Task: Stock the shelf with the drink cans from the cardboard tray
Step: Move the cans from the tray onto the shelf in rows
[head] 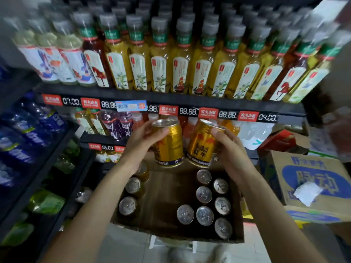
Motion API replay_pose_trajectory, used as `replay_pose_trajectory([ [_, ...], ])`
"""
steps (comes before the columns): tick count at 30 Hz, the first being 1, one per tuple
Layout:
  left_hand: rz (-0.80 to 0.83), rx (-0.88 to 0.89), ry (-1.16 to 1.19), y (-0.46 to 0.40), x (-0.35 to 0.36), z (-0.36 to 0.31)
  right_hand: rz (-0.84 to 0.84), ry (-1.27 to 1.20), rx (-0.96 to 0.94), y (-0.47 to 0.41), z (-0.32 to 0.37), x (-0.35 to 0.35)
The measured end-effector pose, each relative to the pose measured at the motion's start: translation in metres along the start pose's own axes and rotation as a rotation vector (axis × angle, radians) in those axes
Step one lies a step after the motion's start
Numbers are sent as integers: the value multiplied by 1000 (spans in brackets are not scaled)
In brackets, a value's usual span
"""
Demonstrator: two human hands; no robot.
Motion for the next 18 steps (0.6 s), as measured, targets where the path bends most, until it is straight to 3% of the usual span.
replay_pose_trajectory([
  [7,11,241,-81,-22,58,-93,16,16,-153,13,91,-38],
  [13,-132,569,-290,-44,118,-183,28,33,-251,10,178,-91],
  [18,-247,702,-429,-69,172,-250,67,157,-395,5,254,-129],
])
Point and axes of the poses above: each hand's wrist, its own y-axis away from the middle knuckle, its own x-axis out of the palm, z = x × y, the point moved 3 cm from there along -y, towards the middle knuckle, and after that the axes turned 2 degrees about y, right-handed, at the moved point
